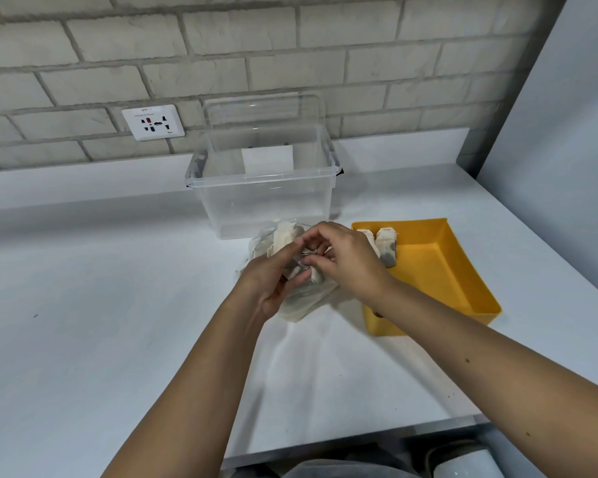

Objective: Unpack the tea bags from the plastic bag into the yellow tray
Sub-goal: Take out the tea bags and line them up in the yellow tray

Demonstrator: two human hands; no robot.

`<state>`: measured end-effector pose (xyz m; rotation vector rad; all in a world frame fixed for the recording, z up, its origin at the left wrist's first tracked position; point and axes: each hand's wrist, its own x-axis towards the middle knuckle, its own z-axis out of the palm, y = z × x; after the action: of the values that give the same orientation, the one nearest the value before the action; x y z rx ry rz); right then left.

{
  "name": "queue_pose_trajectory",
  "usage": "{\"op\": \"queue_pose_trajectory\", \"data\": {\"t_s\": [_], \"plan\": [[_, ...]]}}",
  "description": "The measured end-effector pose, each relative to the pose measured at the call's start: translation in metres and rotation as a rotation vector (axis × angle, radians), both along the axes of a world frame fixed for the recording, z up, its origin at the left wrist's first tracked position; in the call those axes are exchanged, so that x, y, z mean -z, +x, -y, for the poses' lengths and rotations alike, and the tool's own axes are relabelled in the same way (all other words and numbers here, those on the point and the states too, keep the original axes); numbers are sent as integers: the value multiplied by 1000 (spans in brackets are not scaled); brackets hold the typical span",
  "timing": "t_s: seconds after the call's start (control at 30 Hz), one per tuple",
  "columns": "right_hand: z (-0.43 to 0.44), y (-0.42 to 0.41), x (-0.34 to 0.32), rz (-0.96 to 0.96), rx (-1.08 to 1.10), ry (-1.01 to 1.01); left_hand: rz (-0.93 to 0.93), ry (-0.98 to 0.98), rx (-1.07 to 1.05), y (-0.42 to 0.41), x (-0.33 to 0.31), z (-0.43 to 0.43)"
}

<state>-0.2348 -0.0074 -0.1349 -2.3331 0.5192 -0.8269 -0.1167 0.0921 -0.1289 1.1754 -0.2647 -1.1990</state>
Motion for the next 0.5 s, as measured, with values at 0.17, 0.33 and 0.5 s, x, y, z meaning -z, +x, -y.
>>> {"op": "queue_pose_trajectory", "data": {"t_s": [0.17, 0.33, 0.5], "plan": [[-2, 3, 2, 55, 88, 194, -98, 39, -75, 0, 3, 1], [-1, 7, 2, 89, 148, 495, -89, 54, -121, 3, 3, 2], [2, 9, 3, 194, 65, 890, -160, 24, -161, 6, 3, 3]]}}
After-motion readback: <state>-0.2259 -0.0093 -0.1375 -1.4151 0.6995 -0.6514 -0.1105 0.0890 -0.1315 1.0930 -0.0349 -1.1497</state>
